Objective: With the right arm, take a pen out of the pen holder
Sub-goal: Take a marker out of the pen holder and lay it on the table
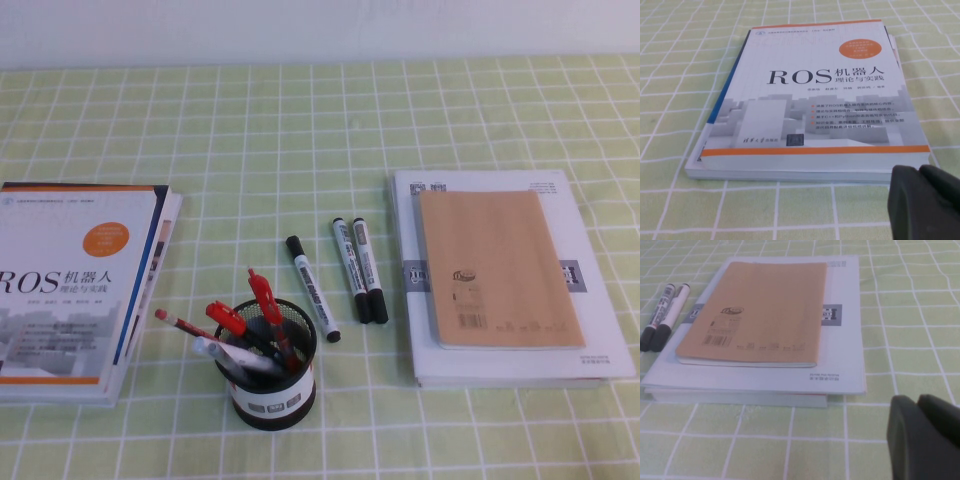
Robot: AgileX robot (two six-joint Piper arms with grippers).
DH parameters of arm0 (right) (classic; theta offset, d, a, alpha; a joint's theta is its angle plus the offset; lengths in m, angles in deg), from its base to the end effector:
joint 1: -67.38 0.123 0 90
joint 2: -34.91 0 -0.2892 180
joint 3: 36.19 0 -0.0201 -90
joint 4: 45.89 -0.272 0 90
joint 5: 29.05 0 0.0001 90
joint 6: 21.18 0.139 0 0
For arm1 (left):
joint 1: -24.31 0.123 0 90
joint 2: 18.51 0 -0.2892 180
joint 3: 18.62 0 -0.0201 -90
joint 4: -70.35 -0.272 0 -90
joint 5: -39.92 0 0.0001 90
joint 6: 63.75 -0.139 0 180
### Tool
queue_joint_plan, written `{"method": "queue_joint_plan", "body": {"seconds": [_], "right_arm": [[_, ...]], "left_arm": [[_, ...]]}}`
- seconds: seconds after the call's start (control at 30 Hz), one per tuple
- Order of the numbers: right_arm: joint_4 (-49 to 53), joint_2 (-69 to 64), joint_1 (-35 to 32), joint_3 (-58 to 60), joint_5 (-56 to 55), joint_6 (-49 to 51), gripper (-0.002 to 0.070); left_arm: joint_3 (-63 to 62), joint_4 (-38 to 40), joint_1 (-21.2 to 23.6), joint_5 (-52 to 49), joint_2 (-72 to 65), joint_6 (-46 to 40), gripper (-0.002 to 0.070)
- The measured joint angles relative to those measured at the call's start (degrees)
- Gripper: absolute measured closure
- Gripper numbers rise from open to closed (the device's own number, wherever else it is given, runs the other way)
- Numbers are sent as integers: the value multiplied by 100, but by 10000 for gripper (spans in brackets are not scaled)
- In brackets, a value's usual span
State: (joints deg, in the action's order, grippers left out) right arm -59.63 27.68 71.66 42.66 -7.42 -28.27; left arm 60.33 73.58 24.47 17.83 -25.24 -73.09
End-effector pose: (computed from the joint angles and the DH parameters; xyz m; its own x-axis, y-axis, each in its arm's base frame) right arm 0.1141 0.0208 0.1571 -0.3082 0.0764 -0.9482 -0.1277 0.9844 0.1208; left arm 0.1148 -0.0026 0.1550 -0.3009 0.1097 -0.9473 0.0510 0.9938 0.0989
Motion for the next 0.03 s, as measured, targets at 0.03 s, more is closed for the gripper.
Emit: {"method": "queue_joint_plan", "body": {"seconds": [0.03], "right_arm": [[0,0,0,0,0,0,688]], "left_arm": [[0,0,0,0,0,0,681]]}}
